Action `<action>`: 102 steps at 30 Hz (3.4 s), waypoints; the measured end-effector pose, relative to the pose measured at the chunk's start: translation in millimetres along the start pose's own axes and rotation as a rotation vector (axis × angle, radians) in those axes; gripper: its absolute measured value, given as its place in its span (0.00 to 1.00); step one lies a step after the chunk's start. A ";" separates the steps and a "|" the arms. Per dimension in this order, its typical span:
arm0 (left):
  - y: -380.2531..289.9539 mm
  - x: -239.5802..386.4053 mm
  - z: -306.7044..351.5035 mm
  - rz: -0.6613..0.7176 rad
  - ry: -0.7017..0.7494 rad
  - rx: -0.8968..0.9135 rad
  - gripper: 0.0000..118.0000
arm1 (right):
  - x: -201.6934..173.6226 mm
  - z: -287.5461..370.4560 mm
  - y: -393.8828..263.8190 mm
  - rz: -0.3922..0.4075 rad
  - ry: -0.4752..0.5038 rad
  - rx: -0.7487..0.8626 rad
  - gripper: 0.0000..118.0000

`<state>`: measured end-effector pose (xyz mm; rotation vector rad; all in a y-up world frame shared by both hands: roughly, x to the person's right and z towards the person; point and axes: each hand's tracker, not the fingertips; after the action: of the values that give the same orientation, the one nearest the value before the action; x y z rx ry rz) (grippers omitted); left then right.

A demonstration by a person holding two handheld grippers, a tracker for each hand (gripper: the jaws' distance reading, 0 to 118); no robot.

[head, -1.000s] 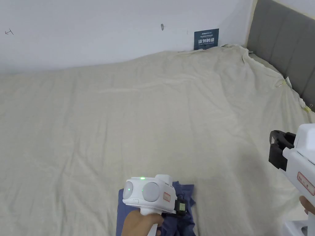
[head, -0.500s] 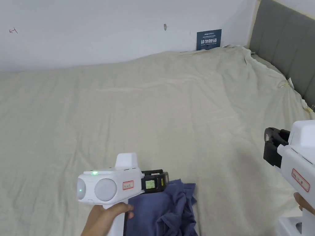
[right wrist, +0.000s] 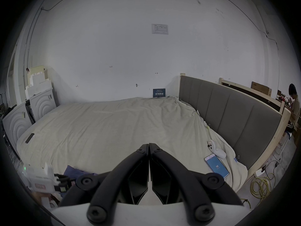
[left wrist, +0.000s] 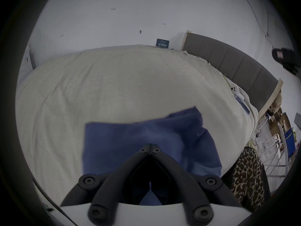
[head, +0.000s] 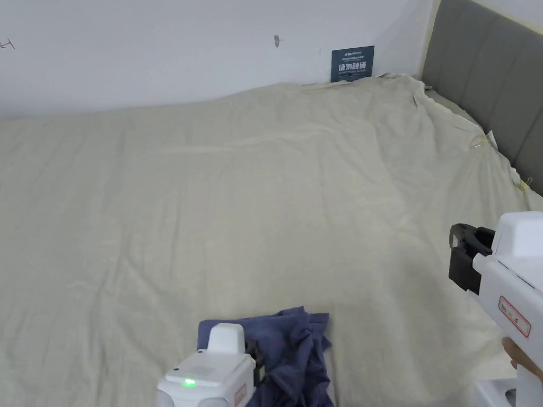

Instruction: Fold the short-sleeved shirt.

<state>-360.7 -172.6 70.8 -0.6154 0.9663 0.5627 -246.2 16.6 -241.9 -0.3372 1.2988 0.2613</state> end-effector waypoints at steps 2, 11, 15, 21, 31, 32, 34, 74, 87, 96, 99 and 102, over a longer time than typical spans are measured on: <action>-7.4 18.7 -4.2 -0.012 -0.008 0.017 0.00 | 5.0 0.1 -0.7 -0.003 -0.009 -0.004 0.00; -9.8 82.1 -29.3 -0.090 -0.038 0.021 0.00 | 22.9 4.0 -6.3 -0.015 -0.051 -0.016 0.00; -12.7 96.6 -33.5 -0.123 -0.050 0.017 0.00 | 25.9 3.8 -9.7 -0.020 -0.058 -0.025 0.00; -19.7 106.3 -34.9 -0.168 -0.123 -0.052 0.00 | 23.3 7.7 -11.2 -0.027 -0.049 -0.026 0.00; 45.7 73.9 51.0 -0.124 -0.125 0.259 0.00 | 5.1 23.0 4.1 -0.015 -0.015 0.031 0.00; 55.0 68.8 62.2 -0.122 -0.115 0.296 0.00 | 2.7 22.9 6.3 -0.013 -0.009 0.041 0.00; 71.4 59.0 80.5 -0.116 -0.104 0.362 0.00 | -4.5 24.2 12.0 -0.009 0.005 0.063 0.00; 81.8 -108.3 181.6 0.122 0.287 0.588 0.00 | -146.6 -32.8 -54.1 0.046 0.169 0.043 0.00; 28.9 -128.4 131.7 0.310 0.025 0.249 0.00 | -182.8 -97.5 -178.8 0.072 0.151 -0.185 0.00; 7.0 -126.9 81.8 0.400 -0.146 0.020 0.13 | -195.9 -100.9 -234.9 0.138 0.096 -0.098 0.00; 4.4 -127.2 62.4 0.411 -0.143 -0.019 0.57 | -194.6 -99.8 -239.9 0.163 0.101 -0.072 0.00; 5.3 -124.3 40.2 0.361 -0.181 -0.120 0.73 | -189.9 -98.8 -237.6 0.129 0.120 -0.072 0.00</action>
<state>-397.8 -161.0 195.7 -0.4880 0.8800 0.9861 -293.2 -240.7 -58.0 -0.3348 1.4338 0.4024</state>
